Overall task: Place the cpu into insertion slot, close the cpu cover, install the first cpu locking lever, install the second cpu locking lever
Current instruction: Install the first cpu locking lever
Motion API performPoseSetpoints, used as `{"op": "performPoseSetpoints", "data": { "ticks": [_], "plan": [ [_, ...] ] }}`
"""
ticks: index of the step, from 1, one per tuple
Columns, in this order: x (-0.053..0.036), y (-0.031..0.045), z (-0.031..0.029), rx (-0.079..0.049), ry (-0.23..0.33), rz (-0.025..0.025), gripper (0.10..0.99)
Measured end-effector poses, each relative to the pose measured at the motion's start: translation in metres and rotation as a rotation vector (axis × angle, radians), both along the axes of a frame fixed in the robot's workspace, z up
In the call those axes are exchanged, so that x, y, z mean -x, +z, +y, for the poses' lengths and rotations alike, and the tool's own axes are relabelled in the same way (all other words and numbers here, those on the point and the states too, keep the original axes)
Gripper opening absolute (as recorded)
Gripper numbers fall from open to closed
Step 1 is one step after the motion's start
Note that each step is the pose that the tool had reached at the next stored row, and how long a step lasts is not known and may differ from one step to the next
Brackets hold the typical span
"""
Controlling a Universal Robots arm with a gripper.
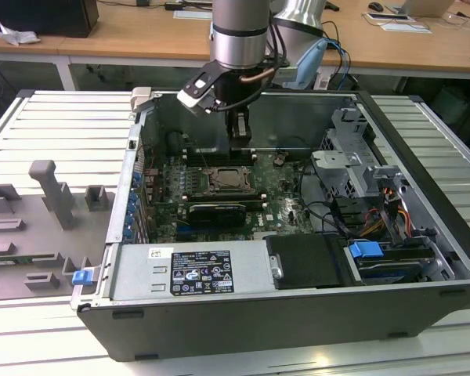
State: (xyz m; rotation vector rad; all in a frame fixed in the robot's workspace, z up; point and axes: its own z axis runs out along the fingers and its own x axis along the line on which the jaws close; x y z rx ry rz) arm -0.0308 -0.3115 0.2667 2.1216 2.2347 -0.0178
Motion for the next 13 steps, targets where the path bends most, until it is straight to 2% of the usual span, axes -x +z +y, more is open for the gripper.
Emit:
{"op": "performPoseSetpoints", "data": {
  "ticks": [5, 7, 10, 11, 13],
  "plan": [
    [0.0001, 0.01, 0.0006, 0.008, 0.0, 0.0, 0.106],
    [-0.0001, 0.0171, 0.0009, 0.015, 0.0, 0.0, 0.106],
    [0.0, 0.0188, 0.001, 0.015, 0.007, -0.0002, 0.106],
    [0.0, 0.0188, 0.0009, 0.016, 0.021, -0.0002, 0.106],
    [0.0, 0.0186, 0.0009, 0.017, 0.085, -0.0007, 0.106]
  ]
}}
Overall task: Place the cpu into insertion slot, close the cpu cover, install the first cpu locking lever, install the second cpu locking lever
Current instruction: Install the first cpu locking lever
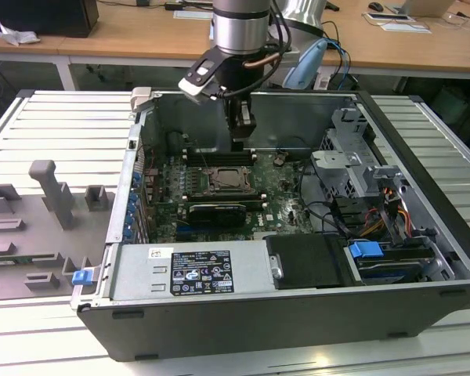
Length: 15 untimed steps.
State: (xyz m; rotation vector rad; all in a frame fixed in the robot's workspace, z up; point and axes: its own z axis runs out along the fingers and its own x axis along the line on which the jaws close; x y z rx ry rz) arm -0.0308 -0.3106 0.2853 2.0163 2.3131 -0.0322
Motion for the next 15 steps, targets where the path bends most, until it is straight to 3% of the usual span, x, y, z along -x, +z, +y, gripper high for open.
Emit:
{"op": "performPoseSetpoints", "data": {
  "ticks": [11, 15],
  "plan": [
    [0.0, -0.0001, 0.0, 0.0, 0.219, 0.0, 0.106],
    [0.0, -0.0001, 0.0, 0.001, 0.328, 0.0002, 0.106]
  ]
}}
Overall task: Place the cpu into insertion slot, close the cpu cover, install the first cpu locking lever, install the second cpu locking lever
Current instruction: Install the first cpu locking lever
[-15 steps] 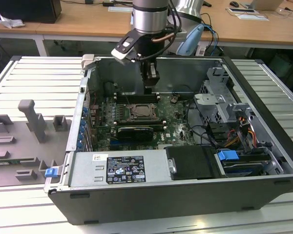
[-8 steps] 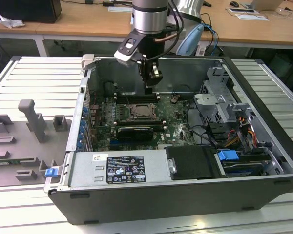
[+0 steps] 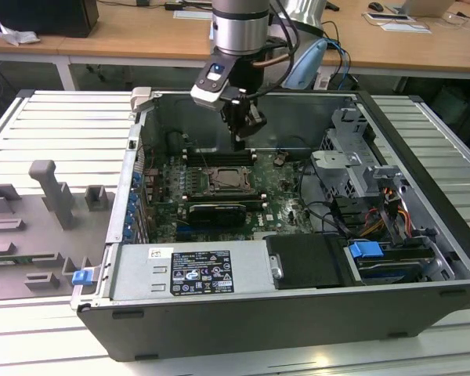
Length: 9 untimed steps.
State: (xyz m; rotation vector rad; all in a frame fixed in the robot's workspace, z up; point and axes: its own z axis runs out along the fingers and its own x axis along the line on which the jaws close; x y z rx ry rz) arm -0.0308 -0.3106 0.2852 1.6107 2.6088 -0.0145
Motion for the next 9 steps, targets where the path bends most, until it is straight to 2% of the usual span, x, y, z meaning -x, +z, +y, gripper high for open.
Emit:
{"op": "performPoseSetpoints", "data": {
  "ticks": [2, 5, 9],
  "plan": [
    [0.0, 0.0, 0.0, 0.0, 0.057, 0.0005, 0.106],
    [0.0001, 0.0, 0.0, 0.0, 0.105, 0.0012, 0.106],
    [0.0, 0.0001, 0.0, 0.001, 0.233, 0.0032, 0.106]
  ]
}}
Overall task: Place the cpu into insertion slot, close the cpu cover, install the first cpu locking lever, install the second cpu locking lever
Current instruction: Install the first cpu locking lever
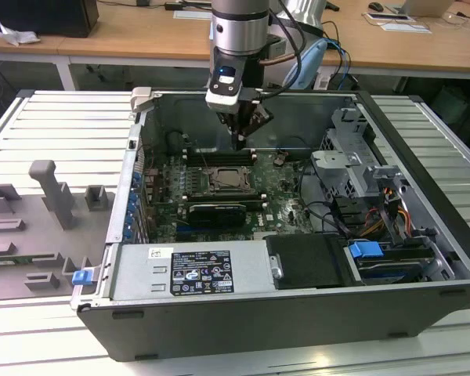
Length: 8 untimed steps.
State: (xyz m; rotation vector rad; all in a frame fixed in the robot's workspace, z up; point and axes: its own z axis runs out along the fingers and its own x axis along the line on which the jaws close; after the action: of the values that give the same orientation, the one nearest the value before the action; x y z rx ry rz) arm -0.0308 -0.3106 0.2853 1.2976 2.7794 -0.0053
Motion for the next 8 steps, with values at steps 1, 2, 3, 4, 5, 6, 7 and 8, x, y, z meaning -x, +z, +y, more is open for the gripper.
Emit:
{"op": "performPoseSetpoints", "data": {
  "ticks": [1, 2, 3, 4, 5, 6, 7, 8],
  "plan": [
    [0.0, -0.0001, 0.0, 0.0, 0.036, 0.0006, 0.106],
    [0.0, -0.0001, 0.0, 0.0, 0.069, 0.0017, 0.106],
    [0.0, -0.0002, 0.0, 0.0, 0.087, 0.0027, 0.106],
    [-0.0001, -0.0003, 0.0, 0.0, 0.11, 0.0056, 0.106],
    [0.0, -0.0008, 0.0, -0.001, 0.144, 0.0128, 0.106],
    [0.0, -0.0012, 0.0, -0.001, 0.161, 0.0186, 0.106],
    [0.0, -0.0016, 0.0, -0.001, 0.175, 0.0234, 0.106],
    [0.0, -0.0018, 0.0, -0.001, 0.197, 0.0286, 0.106]
  ]
}}
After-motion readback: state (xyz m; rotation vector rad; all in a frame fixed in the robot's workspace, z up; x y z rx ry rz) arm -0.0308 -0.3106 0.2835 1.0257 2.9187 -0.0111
